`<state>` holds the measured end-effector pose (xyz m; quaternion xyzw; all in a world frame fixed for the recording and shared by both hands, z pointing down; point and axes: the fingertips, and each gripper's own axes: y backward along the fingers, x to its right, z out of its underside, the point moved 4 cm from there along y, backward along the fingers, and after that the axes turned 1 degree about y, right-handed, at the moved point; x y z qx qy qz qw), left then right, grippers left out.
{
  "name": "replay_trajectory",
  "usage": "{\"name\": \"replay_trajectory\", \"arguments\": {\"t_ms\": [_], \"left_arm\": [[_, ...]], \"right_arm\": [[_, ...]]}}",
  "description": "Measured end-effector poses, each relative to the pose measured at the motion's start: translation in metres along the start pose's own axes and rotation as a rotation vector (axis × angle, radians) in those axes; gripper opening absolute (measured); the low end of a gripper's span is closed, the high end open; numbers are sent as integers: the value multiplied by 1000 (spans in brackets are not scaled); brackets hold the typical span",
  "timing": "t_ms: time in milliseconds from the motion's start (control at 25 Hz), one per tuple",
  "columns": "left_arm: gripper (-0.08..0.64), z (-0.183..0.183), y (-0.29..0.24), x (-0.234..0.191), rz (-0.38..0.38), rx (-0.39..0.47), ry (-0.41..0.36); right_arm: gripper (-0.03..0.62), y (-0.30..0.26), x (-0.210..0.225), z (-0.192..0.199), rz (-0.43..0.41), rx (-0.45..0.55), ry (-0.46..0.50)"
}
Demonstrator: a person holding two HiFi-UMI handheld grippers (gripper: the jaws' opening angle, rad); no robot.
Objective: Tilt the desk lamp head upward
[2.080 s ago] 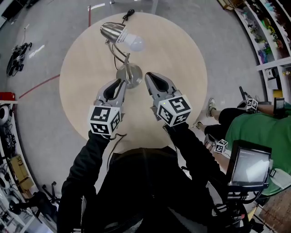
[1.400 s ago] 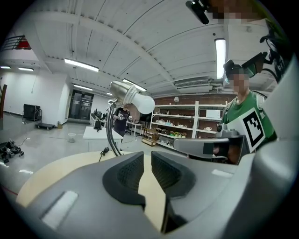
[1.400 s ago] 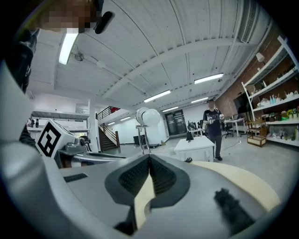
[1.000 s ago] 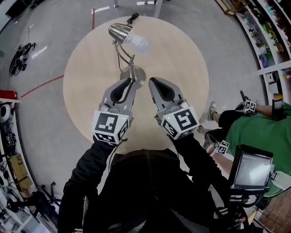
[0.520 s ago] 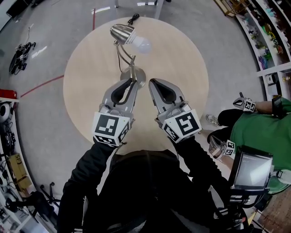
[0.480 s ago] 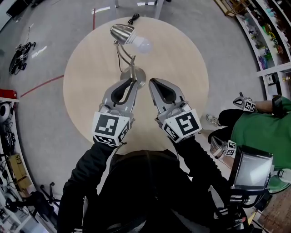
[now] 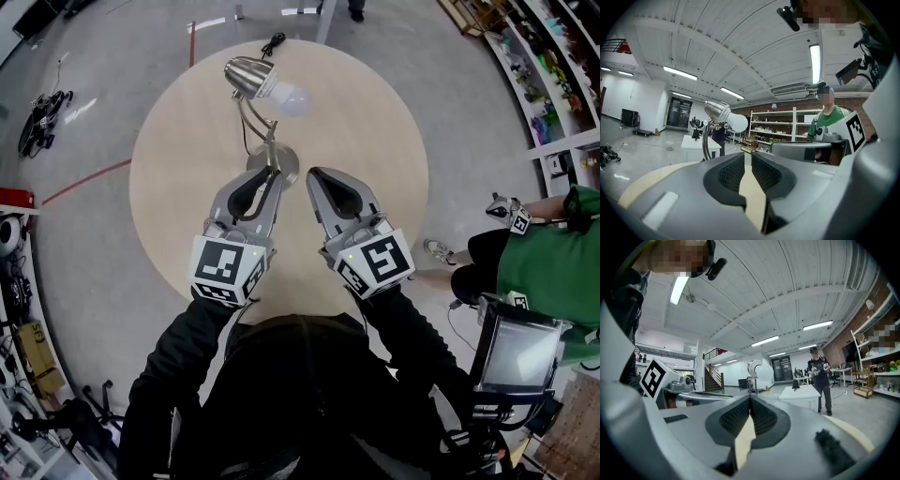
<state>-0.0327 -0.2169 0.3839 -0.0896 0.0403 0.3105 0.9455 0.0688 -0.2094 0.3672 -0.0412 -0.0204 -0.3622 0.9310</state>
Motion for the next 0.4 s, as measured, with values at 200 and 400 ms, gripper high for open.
{"name": "replay_trajectory", "arguments": {"t_ms": [200,400], "left_arm": [[54,-2,-2,2,3,-1,1],[53,-1,-6,1,5,-5,-1]], "right_arm": [[6,2,5,-4,8,6,-4],[6,-1,8,-2,7,10,-10]]}}
